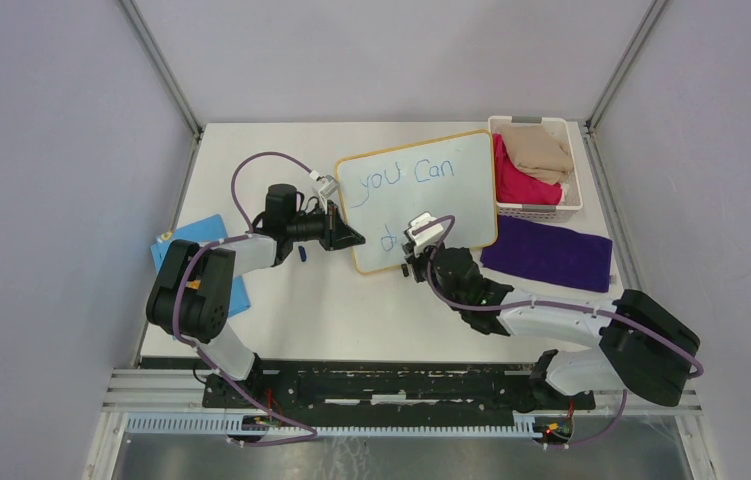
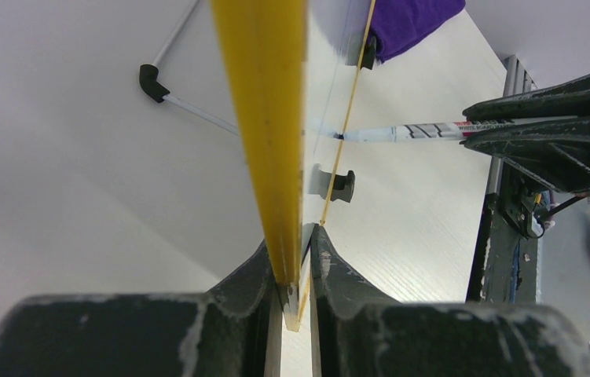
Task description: Write a sentence on the whiteboard
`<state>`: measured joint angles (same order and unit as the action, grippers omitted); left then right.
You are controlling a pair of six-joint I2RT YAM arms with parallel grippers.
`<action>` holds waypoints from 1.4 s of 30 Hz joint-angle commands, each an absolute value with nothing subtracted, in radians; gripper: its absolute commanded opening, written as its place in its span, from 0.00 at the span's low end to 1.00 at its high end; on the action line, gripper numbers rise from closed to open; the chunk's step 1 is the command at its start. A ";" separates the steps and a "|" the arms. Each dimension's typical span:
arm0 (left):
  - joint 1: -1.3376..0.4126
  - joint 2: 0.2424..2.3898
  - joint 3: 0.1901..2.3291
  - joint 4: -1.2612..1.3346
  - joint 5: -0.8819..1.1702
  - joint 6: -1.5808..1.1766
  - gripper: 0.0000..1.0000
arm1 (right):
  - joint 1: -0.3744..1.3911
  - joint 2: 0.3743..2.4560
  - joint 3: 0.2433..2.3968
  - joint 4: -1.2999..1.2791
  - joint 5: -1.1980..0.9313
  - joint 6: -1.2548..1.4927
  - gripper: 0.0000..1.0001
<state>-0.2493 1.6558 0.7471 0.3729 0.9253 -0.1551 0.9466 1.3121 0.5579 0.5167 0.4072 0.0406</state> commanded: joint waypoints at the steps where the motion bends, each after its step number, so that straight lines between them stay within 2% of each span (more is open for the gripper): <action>1: -0.275 1.674 0.741 0.255 0.839 -0.048 0.02 | 0.942 1.298 0.518 0.540 0.413 0.062 0.00; 15: -0.278 1.676 0.741 0.249 0.839 -0.044 0.02 | 0.898 1.266 0.542 0.516 0.478 0.054 0.00; 42: -0.279 1.683 0.745 0.245 0.838 -0.041 0.02 | 0.916 1.313 0.612 0.531 0.361 0.043 0.00</action>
